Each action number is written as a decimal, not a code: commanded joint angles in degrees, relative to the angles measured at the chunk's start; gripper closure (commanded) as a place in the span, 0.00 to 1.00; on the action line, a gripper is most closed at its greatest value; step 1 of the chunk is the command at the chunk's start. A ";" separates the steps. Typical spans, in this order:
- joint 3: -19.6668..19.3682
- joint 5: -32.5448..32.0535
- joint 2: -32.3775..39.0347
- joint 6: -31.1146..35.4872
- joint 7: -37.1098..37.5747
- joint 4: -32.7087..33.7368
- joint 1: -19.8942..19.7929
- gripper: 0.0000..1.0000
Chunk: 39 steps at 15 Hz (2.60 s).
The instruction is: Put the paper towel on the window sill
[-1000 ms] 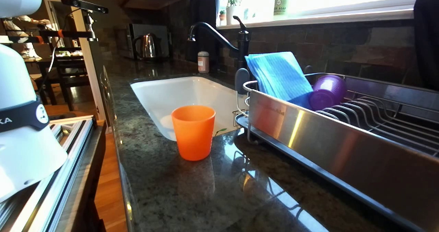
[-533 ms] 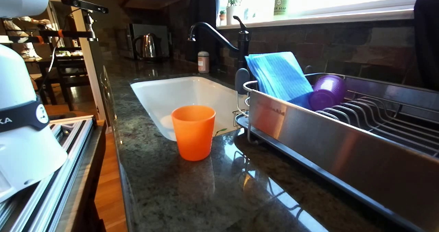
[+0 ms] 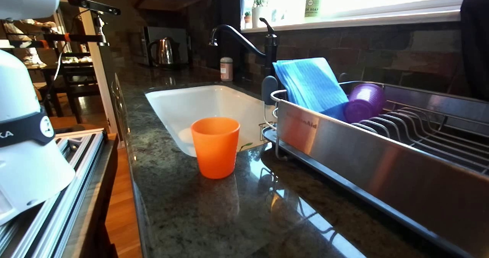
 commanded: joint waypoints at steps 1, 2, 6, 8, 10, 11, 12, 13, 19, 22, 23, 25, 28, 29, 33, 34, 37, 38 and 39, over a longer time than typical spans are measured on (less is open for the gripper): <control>7.85 -0.68 0.91 0.92 -2.93 0.75 -6.89 0.00; 10.18 -0.98 1.16 0.72 -3.98 1.08 -8.81 0.00; 12.06 -0.30 0.47 -0.12 -4.50 0.62 -9.83 0.00; 11.75 -0.29 0.47 -0.12 -4.49 0.69 -9.60 0.00; 12.27 -0.48 1.12 0.63 -4.85 1.08 -9.91 0.00; 12.31 -0.68 1.59 1.10 -5.12 1.44 -9.97 0.00; 12.71 -0.79 2.11 1.45 -5.37 1.81 -10.24 0.00; 12.19 -0.84 2.60 1.85 -5.45 2.32 -9.91 0.00; 12.47 -0.05 5.08 1.94 -4.93 4.12 -10.68 0.00; 12.90 -0.01 6.22 1.60 -4.90 5.03 -10.99 0.27; 12.84 0.07 6.51 1.56 -4.76 5.24 -10.90 0.28; 13.25 0.36 6.84 1.15 -4.52 5.61 -11.06 0.44; 15.53 0.59 7.12 0.80 -4.37 6.06 -12.63 0.66; 16.16 0.70 7.09 0.53 -4.24 6.19 -13.09 0.74; 19.01 0.68 5.40 -1.50 -3.54 4.93 -14.85 0.94; 18.88 0.46 4.90 -1.55 -3.63 4.75 -14.63 0.93; 14.57 -0.21 2.47 -0.73 -3.57 4.07 -11.16 0.94; 13.00 -0.48 1.93 -0.22 -3.60 3.83 -9.85 0.95; 12.87 -0.72 1.45 -0.28 -3.80 3.58 -9.63 0.96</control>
